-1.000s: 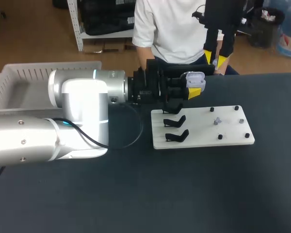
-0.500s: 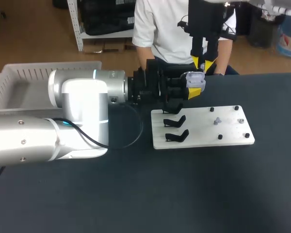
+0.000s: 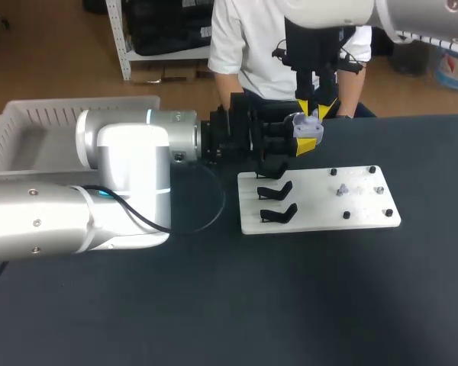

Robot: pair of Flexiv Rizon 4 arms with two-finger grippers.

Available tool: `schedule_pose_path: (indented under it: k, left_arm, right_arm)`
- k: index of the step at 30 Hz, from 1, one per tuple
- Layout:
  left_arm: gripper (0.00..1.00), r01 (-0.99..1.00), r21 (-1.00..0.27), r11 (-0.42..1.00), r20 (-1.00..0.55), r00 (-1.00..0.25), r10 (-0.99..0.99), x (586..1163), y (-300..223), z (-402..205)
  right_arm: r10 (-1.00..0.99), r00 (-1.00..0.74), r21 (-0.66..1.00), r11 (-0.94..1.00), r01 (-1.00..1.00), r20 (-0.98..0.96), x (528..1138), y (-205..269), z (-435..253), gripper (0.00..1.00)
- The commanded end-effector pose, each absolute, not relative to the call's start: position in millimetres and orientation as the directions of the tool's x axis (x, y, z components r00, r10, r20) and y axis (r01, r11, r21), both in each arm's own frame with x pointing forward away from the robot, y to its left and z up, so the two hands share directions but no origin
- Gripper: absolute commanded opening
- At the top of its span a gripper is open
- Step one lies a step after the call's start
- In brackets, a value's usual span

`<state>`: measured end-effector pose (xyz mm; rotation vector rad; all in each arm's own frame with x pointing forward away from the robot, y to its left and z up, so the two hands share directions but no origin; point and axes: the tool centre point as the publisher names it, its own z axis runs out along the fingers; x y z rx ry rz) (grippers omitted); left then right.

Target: Pick up each earbud case from the left stands, insert the matching earbuds, close the lid, and place the case in the box.

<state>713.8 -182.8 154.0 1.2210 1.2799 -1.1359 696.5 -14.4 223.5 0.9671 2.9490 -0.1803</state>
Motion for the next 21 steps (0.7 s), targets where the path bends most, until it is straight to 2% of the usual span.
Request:
schedule_pose_path:
  k: [1, 21]
  left_arm:
    - [0.0, 0.999, 0.007, 0.053, -0.998, 0.004, 0.063, 714.4, -183.3, 153.0]
    - [0.0, 0.999, 0.007, 0.053, -0.998, 0.004, 0.063, 714.4, -183.3, 153.0]
  right_arm:
    - [0.593, -0.801, -0.097, 0.795, 0.599, -0.08, 695.2, -15.7, 217.7, 0.0]
    - [0.596, -0.797, -0.079, 0.794, 0.603, -0.093, 700.0, -14.5, 209.6, 0.0]
